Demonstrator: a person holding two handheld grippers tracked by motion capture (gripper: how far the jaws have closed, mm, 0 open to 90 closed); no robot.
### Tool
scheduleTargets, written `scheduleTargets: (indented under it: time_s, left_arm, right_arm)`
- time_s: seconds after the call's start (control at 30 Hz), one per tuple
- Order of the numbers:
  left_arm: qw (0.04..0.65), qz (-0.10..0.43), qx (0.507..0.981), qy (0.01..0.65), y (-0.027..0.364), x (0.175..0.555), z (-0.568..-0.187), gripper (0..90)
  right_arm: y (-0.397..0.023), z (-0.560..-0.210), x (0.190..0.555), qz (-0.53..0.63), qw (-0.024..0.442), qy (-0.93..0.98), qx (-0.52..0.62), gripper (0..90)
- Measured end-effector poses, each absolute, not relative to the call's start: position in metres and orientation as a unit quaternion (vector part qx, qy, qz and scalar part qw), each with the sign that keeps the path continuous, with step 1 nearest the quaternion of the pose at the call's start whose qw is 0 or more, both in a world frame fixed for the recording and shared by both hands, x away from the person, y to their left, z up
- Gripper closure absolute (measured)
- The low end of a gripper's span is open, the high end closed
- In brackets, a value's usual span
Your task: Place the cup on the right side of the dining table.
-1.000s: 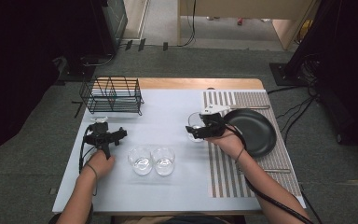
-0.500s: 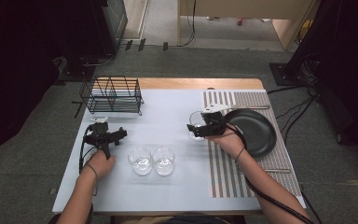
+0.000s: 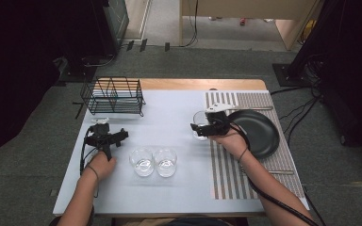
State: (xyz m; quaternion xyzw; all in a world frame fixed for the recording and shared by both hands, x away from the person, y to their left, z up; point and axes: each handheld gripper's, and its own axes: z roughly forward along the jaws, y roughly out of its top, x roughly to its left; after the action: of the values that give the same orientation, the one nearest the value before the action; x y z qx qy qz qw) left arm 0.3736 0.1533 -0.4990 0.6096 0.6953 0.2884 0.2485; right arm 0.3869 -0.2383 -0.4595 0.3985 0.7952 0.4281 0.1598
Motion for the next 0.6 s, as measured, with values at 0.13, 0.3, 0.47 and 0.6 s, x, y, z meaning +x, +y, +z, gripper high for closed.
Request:
scheduleTargets:
  time_s: [0.13,0.3,0.47,0.6]
  left_arm:
    - [0.249,0.288,0.609,0.695,0.1532,0.3736,-0.499,0.0]
    - [0.249,0.288,0.609,0.695,0.1533,0.3736,-0.499,0.0]
    - [0.249,0.289,0.609,0.695,0.1533,0.3736,-0.499,0.0]
    - [0.249,0.288,0.609,0.695,0.1532,0.3736,-0.499,0.0]
  right_arm:
    - [-0.2394,-0.4597,0.3881,0.428,0.159,0.793,0.403,17.6]
    - [-0.2408,-0.4599,0.3897,0.427,0.162,0.79,0.409,17.6]
    - [-0.2425,-0.4605,0.3912,0.425,0.164,0.789,0.413,17.6]
    - [-0.244,-0.4604,0.3923,0.425,0.165,0.787,0.416,17.6]
